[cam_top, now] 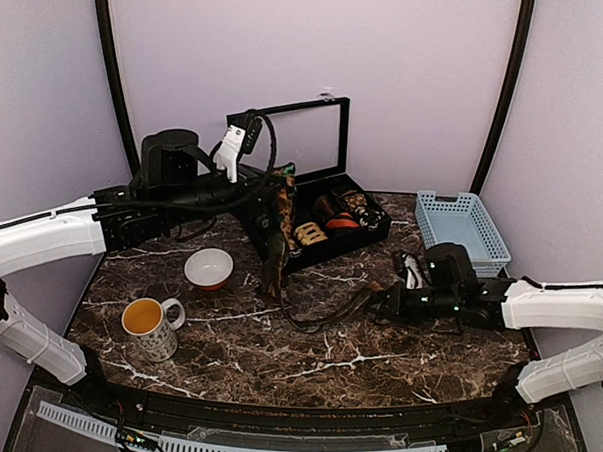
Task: Roll the ties
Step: Put down the tie at the center of the board.
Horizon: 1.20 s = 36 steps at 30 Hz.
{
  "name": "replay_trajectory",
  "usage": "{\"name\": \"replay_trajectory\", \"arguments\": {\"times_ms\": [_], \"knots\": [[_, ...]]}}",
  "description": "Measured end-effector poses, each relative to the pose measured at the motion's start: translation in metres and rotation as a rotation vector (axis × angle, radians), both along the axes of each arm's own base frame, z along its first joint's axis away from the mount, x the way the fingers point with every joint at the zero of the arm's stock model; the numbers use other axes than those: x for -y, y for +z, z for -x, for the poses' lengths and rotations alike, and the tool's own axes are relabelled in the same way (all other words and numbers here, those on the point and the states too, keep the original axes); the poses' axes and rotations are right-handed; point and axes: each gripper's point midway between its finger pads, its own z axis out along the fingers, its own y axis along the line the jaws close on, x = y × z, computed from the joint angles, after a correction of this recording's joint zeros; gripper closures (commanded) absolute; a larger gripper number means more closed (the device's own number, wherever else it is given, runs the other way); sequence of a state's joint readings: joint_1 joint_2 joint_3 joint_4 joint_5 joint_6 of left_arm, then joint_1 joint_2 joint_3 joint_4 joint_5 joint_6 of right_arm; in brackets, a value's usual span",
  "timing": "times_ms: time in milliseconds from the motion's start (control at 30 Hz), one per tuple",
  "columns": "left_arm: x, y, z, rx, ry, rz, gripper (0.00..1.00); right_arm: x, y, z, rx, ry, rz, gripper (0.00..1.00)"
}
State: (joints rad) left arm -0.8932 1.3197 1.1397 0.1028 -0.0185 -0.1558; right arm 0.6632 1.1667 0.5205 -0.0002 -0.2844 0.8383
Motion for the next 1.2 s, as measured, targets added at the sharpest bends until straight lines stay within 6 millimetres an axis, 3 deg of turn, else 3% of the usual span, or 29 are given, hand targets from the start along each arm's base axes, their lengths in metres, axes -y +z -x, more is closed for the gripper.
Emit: {"name": "replay_trajectory", "arguments": {"times_ms": [67, 133, 267, 333, 433, 567, 700, 833, 1200], "knots": [[0.003, 0.016, 0.0, 0.02, -0.016, 0.007, 1.0, -0.039, 0.003, 0.026, 0.032, 0.136, -0.018, 0.99], [0.009, 0.026, 0.002, 0.026, -0.046, 0.015, 1.0, -0.075, 0.005, 0.051, 0.059, 0.258, -0.02, 0.91], [0.02, 0.039, 0.01, 0.028, -0.123, 0.037, 1.0, -0.154, 0.012, 0.095, 0.132, 0.498, -0.008, 0.49], [0.025, 0.045, 0.016, 0.03, -0.164, 0.049, 1.0, -0.177, 0.017, 0.112, 0.179, 0.582, -0.021, 0.3], [0.029, 0.049, 0.023, 0.028, -0.21, 0.057, 1.0, -0.174, 0.025, 0.117, 0.24, 0.606, -0.017, 0.2], [0.032, 0.044, 0.03, 0.009, -0.256, 0.046, 1.0, -0.15, 0.053, 0.102, 0.34, 0.55, -0.031, 0.17], [0.035, 0.041, 0.039, -0.001, -0.313, 0.038, 1.0, -0.119, 0.081, 0.075, 0.433, 0.445, -0.065, 0.17], [0.036, 0.043, 0.047, 0.006, -0.356, 0.04, 1.0, -0.099, 0.088, 0.044, 0.508, 0.332, -0.043, 0.18], [0.037, 0.078, 0.061, 0.077, -0.428, 0.08, 1.0, -0.121, 0.076, 0.019, 0.634, 0.344, -0.012, 0.19]]}}
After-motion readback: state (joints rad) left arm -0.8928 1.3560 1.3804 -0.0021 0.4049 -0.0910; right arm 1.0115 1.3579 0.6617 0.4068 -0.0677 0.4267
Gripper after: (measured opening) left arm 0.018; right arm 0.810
